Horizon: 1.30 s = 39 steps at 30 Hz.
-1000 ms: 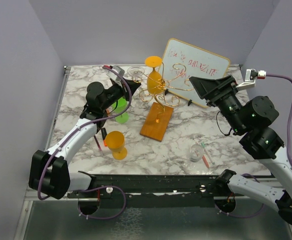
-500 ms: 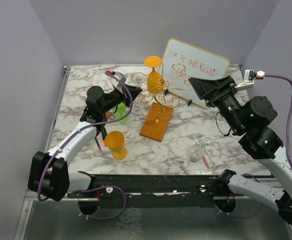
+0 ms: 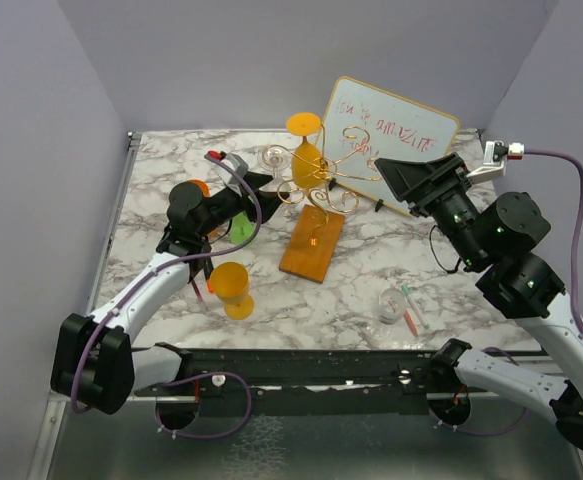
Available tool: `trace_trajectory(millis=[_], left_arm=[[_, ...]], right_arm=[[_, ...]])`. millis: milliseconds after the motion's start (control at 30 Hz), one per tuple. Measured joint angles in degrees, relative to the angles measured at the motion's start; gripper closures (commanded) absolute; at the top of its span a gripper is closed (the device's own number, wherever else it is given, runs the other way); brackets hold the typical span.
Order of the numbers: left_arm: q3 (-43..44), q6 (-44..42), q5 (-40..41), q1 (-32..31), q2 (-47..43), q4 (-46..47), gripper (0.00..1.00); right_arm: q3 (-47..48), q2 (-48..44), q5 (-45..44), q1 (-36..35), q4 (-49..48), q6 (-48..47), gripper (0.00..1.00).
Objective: Place the wine glass upside down on the wine glass rack
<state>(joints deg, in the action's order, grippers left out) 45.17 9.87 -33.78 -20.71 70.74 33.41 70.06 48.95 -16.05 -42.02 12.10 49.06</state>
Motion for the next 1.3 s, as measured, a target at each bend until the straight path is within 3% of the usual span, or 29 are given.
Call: trace_trajectory(millis=[233, 467, 833, 1067, 1300], left_arm=[[-3.9, 3.0, 2.7, 0.0, -6.8, 0.0, 0.22], [-5.7, 8.2, 7.1, 0.0, -16.3, -6.6, 0.02], [-5.2, 9.8, 5.9, 0.0, -28.7, -25.0, 0.01], [-5.0, 9.9, 9.8, 0.0, -32.7, -31.7, 0.01], [-5.1, 11.5, 12.5, 0.0, -33.6, -31.7, 0.01]], right_arm=[[-0.2, -0.7, 0.0, 0.0, 4.6, -0.1, 0.32], [0.0, -2.8, -1.2, 0.0, 17.0, -3.1, 0.31], [0.8, 2.1, -5.2, 0.0, 41.1, -11.6, 0.32], [-2.0, 4.5, -3.3, 0.0, 51.3, -11.1, 0.52], [-3.8, 7.9, -0.6, 0.0, 59.0, -10.0, 0.53]])
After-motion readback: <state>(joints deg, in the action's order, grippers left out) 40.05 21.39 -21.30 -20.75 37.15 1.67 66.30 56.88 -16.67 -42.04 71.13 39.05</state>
